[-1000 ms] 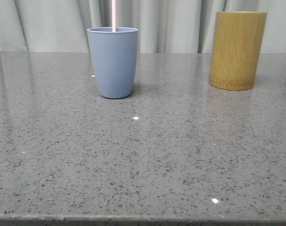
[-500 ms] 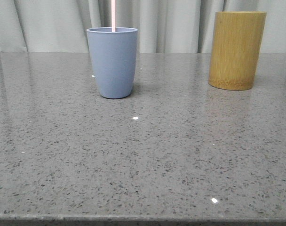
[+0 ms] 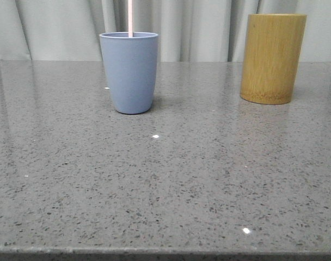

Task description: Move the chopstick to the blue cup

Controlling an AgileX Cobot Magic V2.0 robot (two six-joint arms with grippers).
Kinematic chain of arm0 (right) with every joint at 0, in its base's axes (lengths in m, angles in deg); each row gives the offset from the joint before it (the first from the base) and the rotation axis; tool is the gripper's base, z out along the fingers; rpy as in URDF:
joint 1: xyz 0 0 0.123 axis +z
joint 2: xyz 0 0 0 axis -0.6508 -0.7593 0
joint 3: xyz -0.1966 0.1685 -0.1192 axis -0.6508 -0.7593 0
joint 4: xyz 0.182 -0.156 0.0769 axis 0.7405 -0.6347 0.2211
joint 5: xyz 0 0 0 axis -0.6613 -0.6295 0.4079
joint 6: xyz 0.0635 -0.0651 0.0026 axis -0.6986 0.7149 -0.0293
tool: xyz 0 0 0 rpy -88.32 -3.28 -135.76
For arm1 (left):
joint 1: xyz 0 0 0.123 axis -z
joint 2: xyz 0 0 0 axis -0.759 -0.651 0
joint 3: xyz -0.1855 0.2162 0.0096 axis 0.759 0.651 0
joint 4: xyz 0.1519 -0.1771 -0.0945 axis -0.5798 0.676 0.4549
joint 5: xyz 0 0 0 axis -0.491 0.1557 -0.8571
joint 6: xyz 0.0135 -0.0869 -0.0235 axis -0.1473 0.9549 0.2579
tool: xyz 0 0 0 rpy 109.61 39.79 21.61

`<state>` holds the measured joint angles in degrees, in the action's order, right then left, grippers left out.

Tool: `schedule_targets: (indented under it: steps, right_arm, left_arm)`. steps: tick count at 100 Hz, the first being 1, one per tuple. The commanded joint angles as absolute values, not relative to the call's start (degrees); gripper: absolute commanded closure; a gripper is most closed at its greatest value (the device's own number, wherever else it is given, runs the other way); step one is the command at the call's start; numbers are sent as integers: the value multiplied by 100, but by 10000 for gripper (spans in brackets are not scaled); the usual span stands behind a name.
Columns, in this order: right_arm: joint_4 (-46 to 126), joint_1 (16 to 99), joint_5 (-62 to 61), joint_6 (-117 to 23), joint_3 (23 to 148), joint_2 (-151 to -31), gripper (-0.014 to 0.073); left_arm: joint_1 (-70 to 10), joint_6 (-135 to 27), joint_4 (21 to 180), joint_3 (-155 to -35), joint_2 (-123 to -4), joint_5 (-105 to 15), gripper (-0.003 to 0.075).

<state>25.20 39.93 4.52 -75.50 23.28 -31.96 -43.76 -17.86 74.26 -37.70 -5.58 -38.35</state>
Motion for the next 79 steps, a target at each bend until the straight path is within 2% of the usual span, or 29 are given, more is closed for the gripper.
schedule_targets:
  steps: [1,79]
  right_arm:
    - [2426,3958,1173,-7462,2313,-3098,661]
    - [2196,3958,1217,-7462,2313,-3098,661]
  left_arm:
    - [-4388,-1741,7476,-3733,-381,-3354,739]
    - [-4388,-1741,7476,-3733,-381,-3354,739]
